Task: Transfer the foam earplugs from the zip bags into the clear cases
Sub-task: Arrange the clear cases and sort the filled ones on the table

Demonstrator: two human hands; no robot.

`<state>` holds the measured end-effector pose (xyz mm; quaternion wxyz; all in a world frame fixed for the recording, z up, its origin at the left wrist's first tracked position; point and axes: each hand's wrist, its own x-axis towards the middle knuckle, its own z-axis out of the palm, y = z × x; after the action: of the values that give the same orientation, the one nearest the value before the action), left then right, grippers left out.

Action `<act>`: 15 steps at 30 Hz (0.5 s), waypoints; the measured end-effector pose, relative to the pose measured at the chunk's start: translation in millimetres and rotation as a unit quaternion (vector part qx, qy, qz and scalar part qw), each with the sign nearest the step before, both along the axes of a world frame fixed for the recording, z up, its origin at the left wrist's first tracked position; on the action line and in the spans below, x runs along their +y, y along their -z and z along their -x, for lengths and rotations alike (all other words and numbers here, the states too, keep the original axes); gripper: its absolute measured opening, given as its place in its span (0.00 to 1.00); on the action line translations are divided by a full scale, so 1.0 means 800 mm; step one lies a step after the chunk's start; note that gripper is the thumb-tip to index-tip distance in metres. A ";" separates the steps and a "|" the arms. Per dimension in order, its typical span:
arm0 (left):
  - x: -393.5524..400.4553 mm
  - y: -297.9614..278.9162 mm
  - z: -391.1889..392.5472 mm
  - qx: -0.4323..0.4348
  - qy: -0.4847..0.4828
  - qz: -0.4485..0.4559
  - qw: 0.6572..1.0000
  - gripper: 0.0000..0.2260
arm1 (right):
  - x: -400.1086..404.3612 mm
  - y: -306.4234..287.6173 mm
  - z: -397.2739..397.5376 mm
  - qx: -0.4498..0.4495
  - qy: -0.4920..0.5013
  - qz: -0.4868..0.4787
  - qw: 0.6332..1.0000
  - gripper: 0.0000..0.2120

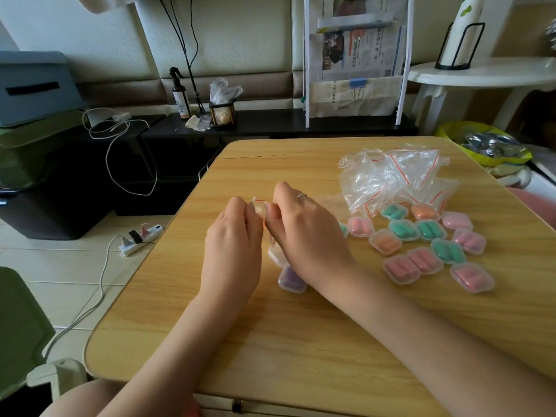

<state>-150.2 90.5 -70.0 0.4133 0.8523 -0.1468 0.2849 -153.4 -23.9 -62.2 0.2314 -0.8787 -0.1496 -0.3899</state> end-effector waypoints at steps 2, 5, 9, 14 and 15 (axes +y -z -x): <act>0.000 -0.002 0.001 -0.004 -0.005 0.021 1.000 0.14 | -0.001 -0.001 0.002 0.001 -0.041 -0.003 0.999 0.07; 0.000 -0.002 0.002 -0.012 -0.008 0.037 0.999 0.13 | -0.001 -0.001 0.004 0.024 -0.109 0.000 0.994 0.08; 0.002 -0.003 0.001 -0.022 -0.001 0.035 0.999 0.13 | -0.001 0.002 0.000 0.049 -0.152 -0.058 0.985 0.14; 0.002 -0.001 0.001 -0.020 0.024 0.016 0.999 0.13 | -0.004 0.009 -0.002 0.177 -0.162 -0.072 0.968 0.13; 0.003 -0.001 0.000 -0.019 0.022 0.014 0.999 0.14 | -0.005 0.009 -0.002 0.198 -0.157 -0.059 0.966 0.13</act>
<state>-150.3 92.9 -69.5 0.4283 0.8377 -0.1693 0.2934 -151.6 -27.7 -69.4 0.3661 -0.8886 -0.2137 -0.1749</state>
